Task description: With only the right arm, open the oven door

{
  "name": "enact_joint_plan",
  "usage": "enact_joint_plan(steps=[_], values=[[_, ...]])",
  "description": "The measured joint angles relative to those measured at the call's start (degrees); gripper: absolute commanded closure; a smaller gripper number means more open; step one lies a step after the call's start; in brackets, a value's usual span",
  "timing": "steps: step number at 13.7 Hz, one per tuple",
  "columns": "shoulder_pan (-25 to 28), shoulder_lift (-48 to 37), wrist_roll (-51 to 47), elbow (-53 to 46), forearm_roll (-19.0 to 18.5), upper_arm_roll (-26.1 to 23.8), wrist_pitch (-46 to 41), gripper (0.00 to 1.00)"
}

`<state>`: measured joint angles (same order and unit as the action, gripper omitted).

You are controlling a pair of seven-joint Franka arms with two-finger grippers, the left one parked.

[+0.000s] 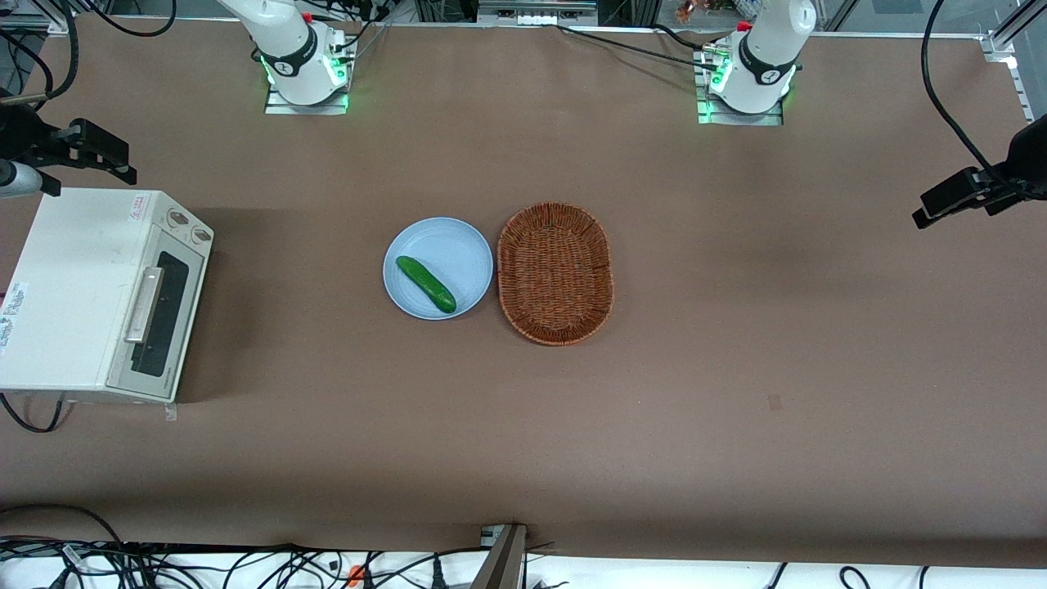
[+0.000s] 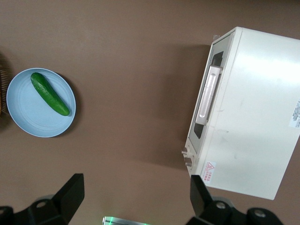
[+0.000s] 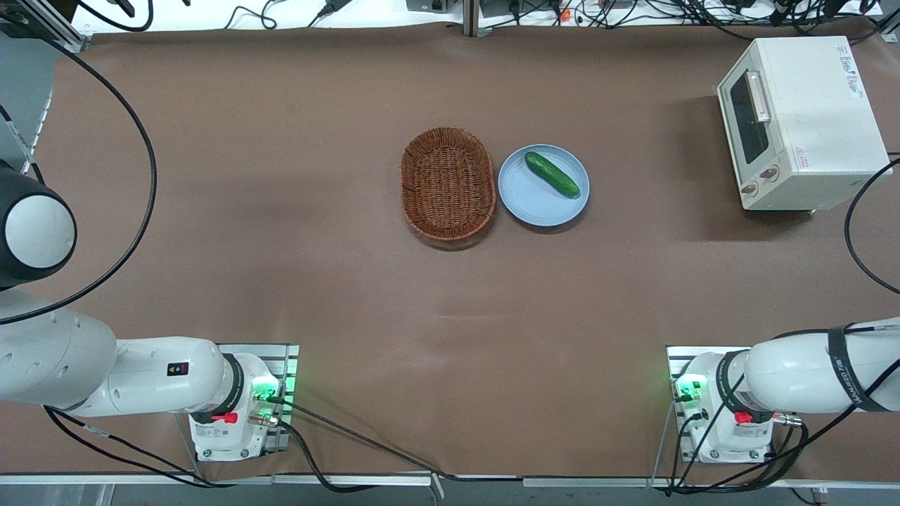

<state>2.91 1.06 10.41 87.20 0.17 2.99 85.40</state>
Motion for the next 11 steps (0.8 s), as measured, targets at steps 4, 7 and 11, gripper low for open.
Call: enact_joint_plan(steps=[4,7,11], values=[[0.0,-0.1,0.01,-0.15,-0.03,-0.43,-0.09,0.0],[-0.01,-0.1,0.01,-0.23,-0.06,-0.57,-0.14,0.0],[-0.12,-0.1,0.03,-0.23,-0.15,-0.5,-0.28,0.0]])
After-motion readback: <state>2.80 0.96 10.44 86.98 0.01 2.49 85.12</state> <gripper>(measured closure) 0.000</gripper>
